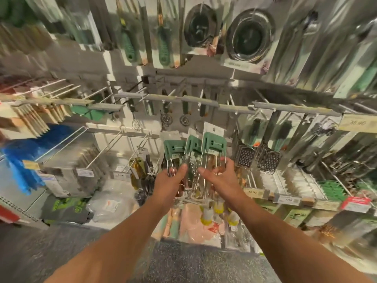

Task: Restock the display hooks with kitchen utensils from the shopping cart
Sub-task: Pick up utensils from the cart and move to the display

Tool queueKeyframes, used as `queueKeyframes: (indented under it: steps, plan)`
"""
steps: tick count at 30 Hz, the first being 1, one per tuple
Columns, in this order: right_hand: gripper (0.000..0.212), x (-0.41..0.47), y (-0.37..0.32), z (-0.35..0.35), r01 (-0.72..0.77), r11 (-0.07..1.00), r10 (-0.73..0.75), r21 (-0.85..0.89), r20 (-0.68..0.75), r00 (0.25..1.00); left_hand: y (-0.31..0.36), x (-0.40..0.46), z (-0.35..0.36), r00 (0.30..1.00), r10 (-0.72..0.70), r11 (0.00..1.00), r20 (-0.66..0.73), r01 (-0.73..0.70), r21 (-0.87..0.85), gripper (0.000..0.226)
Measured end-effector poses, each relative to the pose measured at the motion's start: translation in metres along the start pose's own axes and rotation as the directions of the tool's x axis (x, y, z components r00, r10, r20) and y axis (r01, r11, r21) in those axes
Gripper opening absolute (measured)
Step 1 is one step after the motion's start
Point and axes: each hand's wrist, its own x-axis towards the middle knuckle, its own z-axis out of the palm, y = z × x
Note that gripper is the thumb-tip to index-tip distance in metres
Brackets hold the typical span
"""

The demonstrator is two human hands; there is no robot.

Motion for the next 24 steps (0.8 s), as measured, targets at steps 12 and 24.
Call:
queueKeyframes:
  steps: [12, 24]
  plan:
    - [0.074, -0.003, -0.025, -0.026, 0.034, 0.992, -0.045, -0.123, -0.093, 0.995, 0.022, -0.006, 0.019, 1.000, 0.015, 1.000, -0.017, -0.015, 0.012, 0.031]
    - [0.075, 0.010, -0.033, -0.056, 0.008, 0.983, -0.039, -0.183, -0.165, 0.985, 0.034, -0.011, 0.037, 0.993, 0.102, 0.992, -0.063, -0.097, 0.075, 0.025]
